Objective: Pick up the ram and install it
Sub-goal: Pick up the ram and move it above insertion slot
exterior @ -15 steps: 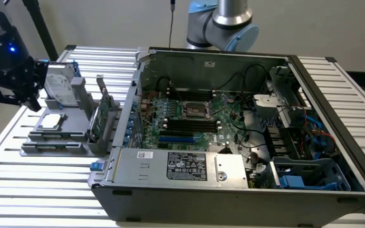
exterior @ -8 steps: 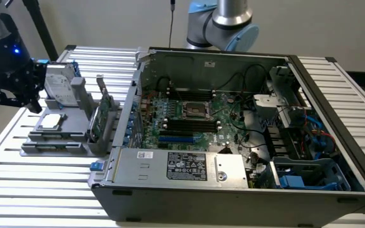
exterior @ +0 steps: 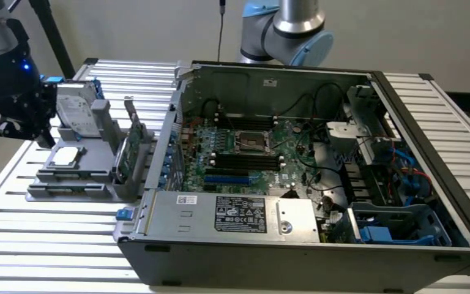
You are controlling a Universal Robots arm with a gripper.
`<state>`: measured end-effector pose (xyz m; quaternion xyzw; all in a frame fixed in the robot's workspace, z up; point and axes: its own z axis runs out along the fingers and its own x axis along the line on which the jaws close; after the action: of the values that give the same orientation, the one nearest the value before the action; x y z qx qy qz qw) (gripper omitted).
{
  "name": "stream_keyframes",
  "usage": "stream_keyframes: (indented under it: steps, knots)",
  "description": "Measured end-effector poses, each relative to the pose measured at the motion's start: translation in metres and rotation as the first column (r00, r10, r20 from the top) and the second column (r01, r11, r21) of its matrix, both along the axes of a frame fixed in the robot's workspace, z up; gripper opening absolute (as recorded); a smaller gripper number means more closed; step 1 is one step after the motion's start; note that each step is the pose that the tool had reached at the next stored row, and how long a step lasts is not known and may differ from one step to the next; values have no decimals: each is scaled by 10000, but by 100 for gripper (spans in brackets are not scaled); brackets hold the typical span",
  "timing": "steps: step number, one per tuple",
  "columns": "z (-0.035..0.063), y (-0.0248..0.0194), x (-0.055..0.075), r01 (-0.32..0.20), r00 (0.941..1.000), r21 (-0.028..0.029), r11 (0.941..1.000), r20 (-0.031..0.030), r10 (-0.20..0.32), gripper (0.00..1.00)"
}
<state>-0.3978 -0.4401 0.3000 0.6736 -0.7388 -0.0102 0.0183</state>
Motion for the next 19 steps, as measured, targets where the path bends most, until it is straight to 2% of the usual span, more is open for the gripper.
stream_keyframes:
  steps: [3, 5, 7, 11, 15, 17, 19]
  knots:
    - [-7, -1, 0, -529, 9986, -1, 9986, 27, 529, 11]
    - [-13, -7, 0, -793, 9968, -3, 9968, 89, 793, 11]
    - [-17, -43, -4, -875, 9961, -2, 9962, 140, 875, 11]
    - [-22, -114, -4, -877, 9960, -2, 9961, 143, 877, 11]
    - [-52, -155, -4, -877, 9960, 0, 9961, 144, 877, 11]
    - [-80, -162, -4, -876, 9960, 0, 9962, 145, 876, 12]
    - [-116, -162, -5, -875, 9961, -2, 9962, 142, 875, 24]
